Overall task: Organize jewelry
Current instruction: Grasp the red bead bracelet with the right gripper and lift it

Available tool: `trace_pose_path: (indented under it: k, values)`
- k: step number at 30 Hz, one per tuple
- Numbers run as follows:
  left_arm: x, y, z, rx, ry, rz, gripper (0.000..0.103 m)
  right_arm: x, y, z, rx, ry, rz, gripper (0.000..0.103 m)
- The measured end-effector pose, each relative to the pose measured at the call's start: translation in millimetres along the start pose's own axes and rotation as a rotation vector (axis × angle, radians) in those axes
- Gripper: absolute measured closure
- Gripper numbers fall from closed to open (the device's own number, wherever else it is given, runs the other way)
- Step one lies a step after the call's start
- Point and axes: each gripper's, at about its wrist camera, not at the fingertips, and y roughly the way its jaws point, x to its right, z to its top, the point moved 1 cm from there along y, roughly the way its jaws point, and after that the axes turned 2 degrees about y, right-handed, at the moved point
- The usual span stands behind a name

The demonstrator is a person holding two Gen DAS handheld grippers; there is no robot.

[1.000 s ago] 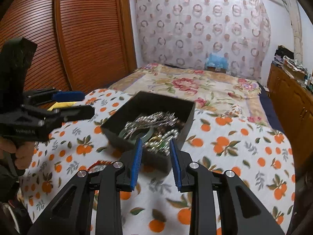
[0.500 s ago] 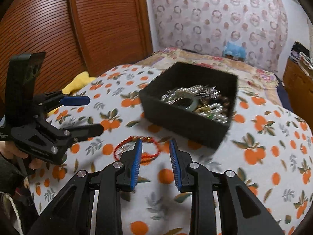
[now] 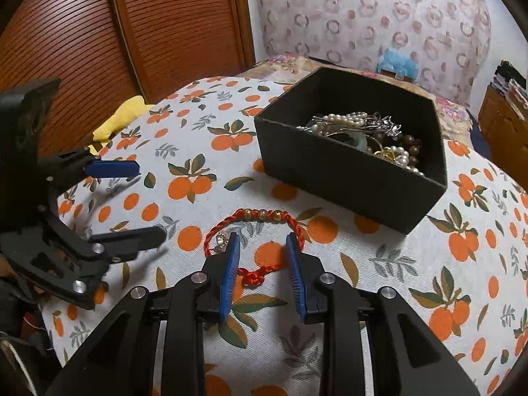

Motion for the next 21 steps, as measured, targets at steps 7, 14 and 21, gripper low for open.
trace_pose_path:
  k: [7,14,21]
  values:
    - [6,-8,0,0.024,-0.004,-0.014,0.01,13,-9,-6,0.002,0.014,-0.037,0.072]
    - [15,-8,0,0.026,0.005,-0.022,0.01,23,-14,-13,0.008,0.007,-0.085,0.072]
    - [22,-6,1,0.02,0.019,-0.023,0.01,23,-9,-14,-0.007,-0.008,-0.06,0.098]
